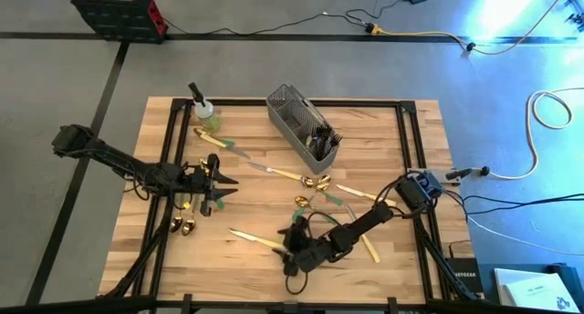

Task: Sort silverware
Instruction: Put the yellow table knife into the gray silverware organizer

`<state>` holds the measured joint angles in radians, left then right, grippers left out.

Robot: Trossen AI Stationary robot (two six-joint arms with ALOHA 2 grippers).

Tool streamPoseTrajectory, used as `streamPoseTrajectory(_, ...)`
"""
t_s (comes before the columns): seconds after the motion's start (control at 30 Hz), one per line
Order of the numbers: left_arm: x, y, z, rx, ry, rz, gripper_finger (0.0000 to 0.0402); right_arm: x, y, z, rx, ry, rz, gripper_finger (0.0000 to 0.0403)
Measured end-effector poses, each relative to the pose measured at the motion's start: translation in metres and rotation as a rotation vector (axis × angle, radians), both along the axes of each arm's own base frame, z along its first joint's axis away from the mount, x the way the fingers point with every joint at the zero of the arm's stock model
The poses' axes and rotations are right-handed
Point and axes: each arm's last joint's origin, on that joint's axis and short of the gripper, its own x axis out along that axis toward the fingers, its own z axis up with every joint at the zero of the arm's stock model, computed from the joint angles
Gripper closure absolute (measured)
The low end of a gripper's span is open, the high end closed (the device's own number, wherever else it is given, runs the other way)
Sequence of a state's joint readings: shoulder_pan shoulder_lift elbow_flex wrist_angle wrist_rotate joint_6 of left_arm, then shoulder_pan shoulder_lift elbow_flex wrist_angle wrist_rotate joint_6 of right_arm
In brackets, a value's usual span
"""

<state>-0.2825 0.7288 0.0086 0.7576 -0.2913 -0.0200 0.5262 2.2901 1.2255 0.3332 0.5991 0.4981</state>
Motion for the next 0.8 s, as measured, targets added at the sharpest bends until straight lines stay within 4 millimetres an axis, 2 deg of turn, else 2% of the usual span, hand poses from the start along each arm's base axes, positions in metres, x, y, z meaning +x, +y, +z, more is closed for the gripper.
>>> streamPoseTrajectory(0.13,0.000,0.000,0.000,0.000,0.001,0.000,0.0315,-0.001,0.001,-0.010,-0.023,0.022,0.015,0.0205)
streamPoseTrajectory(0.43,0.000,0.000,-0.002,-0.010,0.022,0.000,0.0315,0.000,0.000,-0.012,-0.027,0.016,0.029,0.0261)
streamPoseTrajectory(0.63,0.000,0.000,-0.002,-0.010,0.021,-0.001,0.0315,0.001,0.000,-0.012,-0.040,0.006,0.035,0.0341)
streamPoseTrajectory(0.8,-0.001,0.000,0.008,-0.097,-0.085,-0.021,0.0315,0.001,-0.001,-0.008,-0.040,-0.012,0.001,0.0345)
